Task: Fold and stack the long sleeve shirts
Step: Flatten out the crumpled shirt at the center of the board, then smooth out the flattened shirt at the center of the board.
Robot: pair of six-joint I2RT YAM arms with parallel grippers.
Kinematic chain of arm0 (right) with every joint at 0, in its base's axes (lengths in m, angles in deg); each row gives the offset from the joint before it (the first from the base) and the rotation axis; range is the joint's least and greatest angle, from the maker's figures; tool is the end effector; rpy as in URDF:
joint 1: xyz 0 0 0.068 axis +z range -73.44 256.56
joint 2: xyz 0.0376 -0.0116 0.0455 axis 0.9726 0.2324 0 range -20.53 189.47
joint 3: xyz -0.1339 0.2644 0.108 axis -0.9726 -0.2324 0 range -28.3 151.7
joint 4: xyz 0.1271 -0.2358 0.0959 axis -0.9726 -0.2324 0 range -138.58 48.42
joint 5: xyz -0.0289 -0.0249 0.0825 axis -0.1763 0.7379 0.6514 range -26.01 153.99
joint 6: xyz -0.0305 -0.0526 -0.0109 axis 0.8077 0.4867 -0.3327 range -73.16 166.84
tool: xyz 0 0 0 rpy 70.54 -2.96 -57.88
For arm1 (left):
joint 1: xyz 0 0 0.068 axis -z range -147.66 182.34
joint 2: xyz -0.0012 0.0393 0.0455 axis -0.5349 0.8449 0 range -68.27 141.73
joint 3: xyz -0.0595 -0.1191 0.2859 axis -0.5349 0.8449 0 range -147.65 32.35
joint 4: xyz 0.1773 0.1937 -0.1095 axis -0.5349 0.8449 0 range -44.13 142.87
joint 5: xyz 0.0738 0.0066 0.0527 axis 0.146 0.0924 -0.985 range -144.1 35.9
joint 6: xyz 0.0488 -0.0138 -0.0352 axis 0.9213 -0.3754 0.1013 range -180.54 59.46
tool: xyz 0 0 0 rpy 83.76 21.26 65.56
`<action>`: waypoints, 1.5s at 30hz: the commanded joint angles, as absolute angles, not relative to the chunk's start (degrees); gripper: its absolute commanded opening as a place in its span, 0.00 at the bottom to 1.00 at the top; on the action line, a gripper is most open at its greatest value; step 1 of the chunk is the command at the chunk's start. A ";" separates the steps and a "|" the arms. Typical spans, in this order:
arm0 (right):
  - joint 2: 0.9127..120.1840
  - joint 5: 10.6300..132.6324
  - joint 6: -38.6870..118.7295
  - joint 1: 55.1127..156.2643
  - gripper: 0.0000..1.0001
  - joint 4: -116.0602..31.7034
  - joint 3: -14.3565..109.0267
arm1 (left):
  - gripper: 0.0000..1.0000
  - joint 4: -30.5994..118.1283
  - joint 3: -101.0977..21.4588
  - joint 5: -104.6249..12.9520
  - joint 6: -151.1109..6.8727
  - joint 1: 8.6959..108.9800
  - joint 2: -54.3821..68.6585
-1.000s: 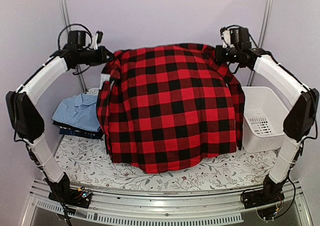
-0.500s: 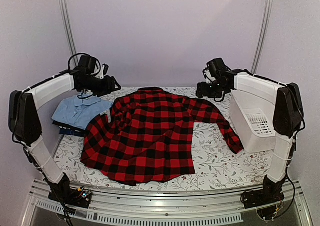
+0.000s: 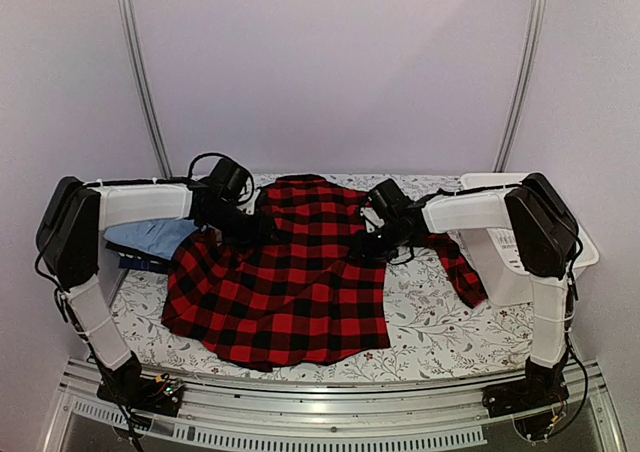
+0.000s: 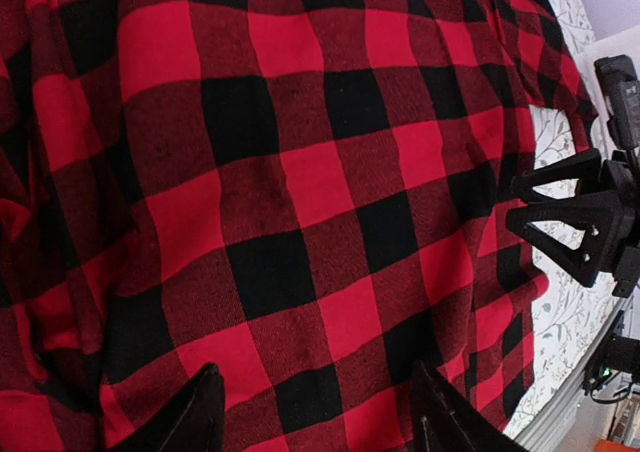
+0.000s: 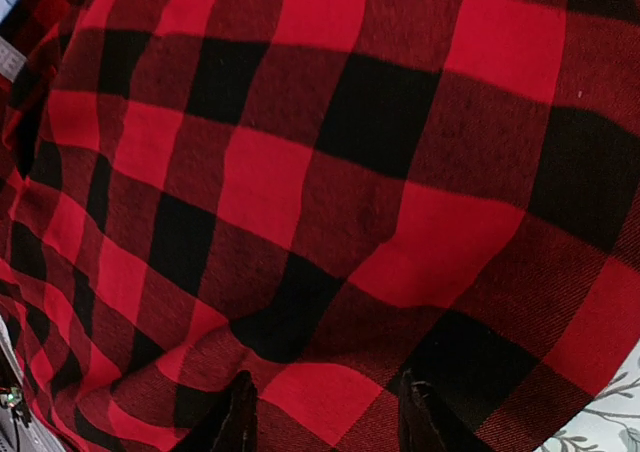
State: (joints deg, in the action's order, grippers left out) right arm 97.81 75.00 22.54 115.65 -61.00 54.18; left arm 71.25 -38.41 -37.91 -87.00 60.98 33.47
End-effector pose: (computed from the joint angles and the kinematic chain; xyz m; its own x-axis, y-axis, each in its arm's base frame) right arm 0.3731 0.3145 0.1767 -0.8708 -0.1872 -0.4545 -0.3786 0.8451 0.3774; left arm 0.3538 -0.2081 0.2288 -0.9196 0.0147 -0.3925 0.2078 0.8661 -0.4546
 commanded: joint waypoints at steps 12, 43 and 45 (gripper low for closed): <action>95.29 67.84 18.40 115.41 0.25 -58.10 36.41 | 0.62 68.21 -36.98 -39.17 -90.36 69.41 42.45; 85.34 56.87 23.72 113.00 0.41 -66.49 41.71 | 0.63 71.99 -42.46 -49.04 -91.84 66.66 38.61; 87.18 56.05 24.34 111.84 0.44 -66.27 45.85 | 0.63 72.00 -43.83 -50.21 -90.10 64.33 40.49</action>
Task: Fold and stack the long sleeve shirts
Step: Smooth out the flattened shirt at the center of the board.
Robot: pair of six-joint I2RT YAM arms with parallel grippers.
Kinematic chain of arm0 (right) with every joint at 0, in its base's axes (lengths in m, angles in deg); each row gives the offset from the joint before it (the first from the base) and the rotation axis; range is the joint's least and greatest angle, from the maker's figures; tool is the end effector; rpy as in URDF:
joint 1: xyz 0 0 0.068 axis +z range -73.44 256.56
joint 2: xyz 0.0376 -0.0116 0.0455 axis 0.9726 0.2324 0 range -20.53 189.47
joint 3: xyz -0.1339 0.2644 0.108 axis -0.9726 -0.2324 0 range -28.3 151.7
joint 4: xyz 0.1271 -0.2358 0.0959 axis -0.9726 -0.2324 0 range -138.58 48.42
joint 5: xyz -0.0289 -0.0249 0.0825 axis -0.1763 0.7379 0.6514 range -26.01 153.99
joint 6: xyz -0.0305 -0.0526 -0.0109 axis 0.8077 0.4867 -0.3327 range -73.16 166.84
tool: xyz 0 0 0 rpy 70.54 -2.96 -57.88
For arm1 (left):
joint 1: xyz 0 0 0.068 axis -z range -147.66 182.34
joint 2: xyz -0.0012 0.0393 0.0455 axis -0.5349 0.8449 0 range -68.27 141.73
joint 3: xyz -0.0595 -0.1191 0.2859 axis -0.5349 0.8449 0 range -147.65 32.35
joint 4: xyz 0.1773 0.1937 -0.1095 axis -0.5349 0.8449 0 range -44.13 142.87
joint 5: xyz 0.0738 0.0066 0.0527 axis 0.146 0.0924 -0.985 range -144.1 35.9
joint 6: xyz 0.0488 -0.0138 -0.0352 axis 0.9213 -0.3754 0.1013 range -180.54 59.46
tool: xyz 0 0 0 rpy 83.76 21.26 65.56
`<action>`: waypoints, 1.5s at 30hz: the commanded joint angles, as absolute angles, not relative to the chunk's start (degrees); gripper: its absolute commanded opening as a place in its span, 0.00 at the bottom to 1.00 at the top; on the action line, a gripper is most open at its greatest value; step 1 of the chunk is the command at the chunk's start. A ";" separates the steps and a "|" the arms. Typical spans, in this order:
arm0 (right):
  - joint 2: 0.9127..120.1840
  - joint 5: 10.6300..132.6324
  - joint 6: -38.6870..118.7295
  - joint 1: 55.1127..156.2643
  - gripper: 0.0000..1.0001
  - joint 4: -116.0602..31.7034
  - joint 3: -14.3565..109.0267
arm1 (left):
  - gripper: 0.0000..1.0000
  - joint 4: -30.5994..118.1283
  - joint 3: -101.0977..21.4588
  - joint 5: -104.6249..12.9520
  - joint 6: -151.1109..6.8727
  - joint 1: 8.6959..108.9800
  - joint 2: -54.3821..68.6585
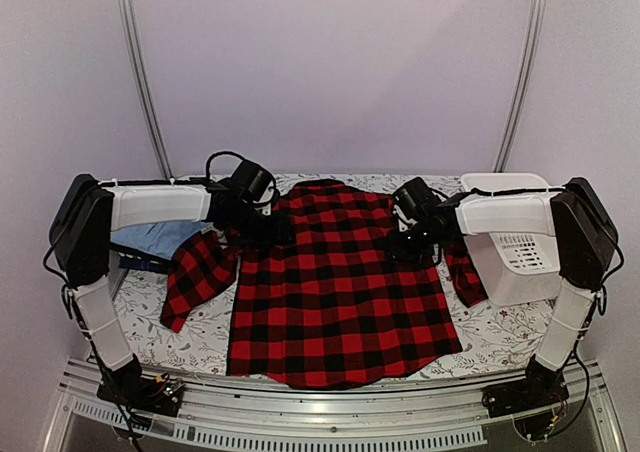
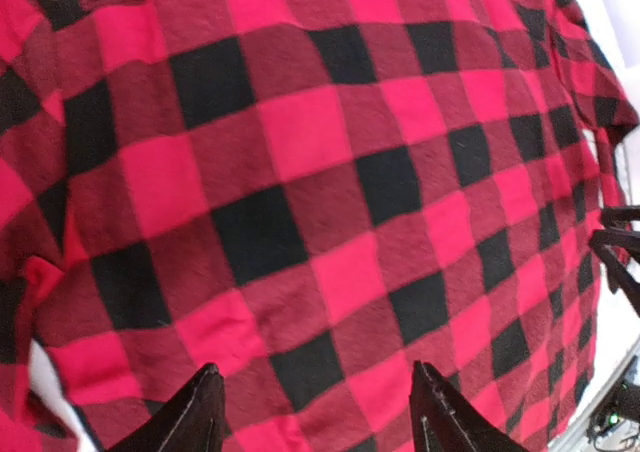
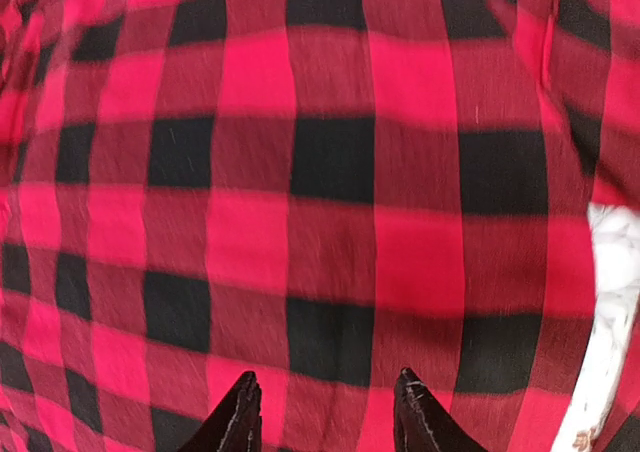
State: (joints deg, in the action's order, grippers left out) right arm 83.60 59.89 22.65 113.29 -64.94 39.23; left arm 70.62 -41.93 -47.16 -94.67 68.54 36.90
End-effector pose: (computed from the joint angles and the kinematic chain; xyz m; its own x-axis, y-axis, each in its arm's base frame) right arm 0.3287 0.2411 0.1952 -0.8656 -0.1360 -0.4820 -0.2338 0.9609 0.1486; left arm 0.3439 -0.2588 0.2245 -0.9112 -0.0233 -0.4112 0.1571 0.9033 -0.3992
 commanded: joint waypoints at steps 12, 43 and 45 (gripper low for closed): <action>105.71 60.14 26.48 108.98 0.44 -67.31 67.02 | 0.55 75.20 -55.39 -53.92 -83.48 55.63 52.52; 121.86 76.61 23.94 99.91 0.39 -62.34 89.98 | 0.51 85.96 -87.15 -49.94 -80.70 51.97 76.70; 124.95 78.20 22.08 99.70 0.37 -61.72 92.02 | 0.51 85.95 -86.63 -49.88 -80.63 52.08 75.85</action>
